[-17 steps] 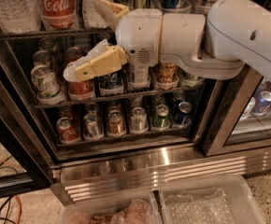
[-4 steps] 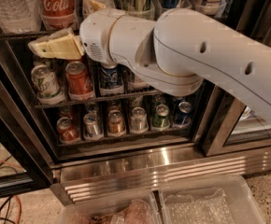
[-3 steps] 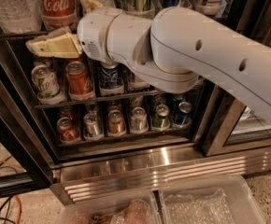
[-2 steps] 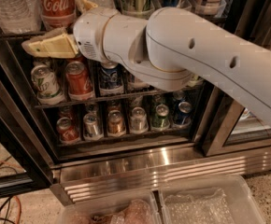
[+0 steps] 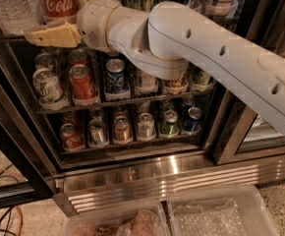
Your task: Pick coke can from top shelf of fridge
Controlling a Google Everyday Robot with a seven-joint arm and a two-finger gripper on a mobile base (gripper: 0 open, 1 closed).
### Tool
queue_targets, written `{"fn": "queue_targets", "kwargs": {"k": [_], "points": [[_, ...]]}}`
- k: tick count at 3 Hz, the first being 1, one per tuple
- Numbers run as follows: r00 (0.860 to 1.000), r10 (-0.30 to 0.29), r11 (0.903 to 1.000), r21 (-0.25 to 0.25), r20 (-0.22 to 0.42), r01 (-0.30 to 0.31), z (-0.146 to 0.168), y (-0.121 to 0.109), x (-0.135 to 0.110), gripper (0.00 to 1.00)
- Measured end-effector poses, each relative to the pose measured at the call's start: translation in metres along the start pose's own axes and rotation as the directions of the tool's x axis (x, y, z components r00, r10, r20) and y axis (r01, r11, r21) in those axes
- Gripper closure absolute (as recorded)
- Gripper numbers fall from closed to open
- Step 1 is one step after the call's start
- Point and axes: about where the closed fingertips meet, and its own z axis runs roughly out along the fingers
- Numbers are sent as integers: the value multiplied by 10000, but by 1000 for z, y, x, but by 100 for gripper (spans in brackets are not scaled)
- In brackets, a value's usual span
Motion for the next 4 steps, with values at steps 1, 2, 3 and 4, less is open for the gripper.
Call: {"fn": "queue_targets", "kwargs": {"k": [1,2,3,4], "points": [[10000,45,10000,17,-1,-45,3,-4,1,6],[10000,46,10000,19,-1,-46,3,-4,1,6],[9996,175,9993,336,211,-182,1,-9,-2,7],[9972,283,9971,692,689,-331,7,-15,-10,14]]}}
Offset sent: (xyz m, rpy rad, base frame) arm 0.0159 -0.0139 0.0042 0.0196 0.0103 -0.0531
